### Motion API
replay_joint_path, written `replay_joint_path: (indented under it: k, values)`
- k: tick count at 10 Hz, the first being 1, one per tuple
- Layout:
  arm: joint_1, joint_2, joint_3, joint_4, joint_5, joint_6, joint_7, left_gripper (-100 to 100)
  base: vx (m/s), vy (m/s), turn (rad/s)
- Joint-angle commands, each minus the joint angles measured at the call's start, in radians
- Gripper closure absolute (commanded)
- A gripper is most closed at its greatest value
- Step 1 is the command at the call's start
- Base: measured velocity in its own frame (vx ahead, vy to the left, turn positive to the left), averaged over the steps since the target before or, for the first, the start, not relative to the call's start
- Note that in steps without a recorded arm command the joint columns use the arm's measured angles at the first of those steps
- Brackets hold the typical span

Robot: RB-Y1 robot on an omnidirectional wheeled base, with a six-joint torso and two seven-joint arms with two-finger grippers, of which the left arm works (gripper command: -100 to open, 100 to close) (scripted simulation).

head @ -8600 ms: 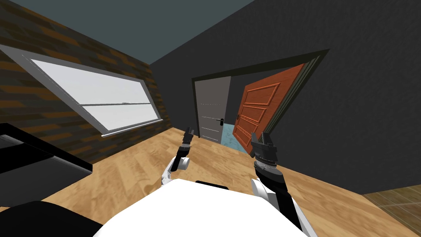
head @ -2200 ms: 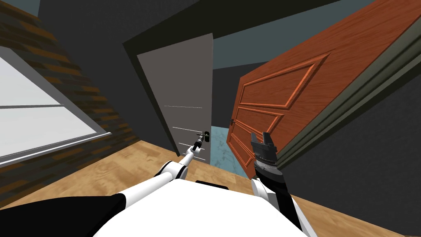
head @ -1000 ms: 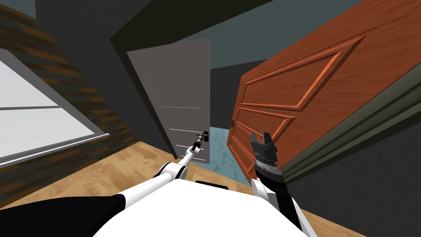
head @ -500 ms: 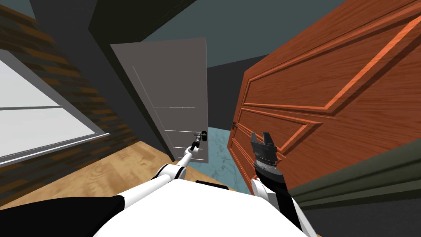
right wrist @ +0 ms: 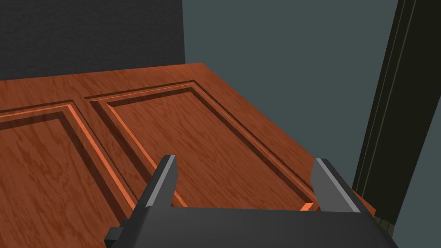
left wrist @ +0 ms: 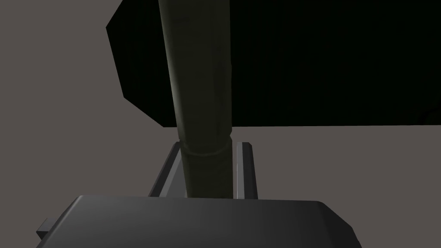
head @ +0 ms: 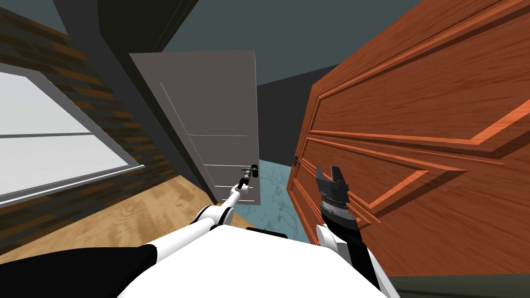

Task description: Push the door open

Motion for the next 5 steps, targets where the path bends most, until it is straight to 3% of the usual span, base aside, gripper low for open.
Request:
replay_joint_path:
  k: [1,5]
  values:
    - [-0.018,0.012,0.029,0.022,0.009,-0.014,-0.019,100,0.152,-0.098,0.099]
    - [-0.017,0.020,0.074,0.022,0.024,-0.009,-0.045,100,0.135,-0.090,0.074]
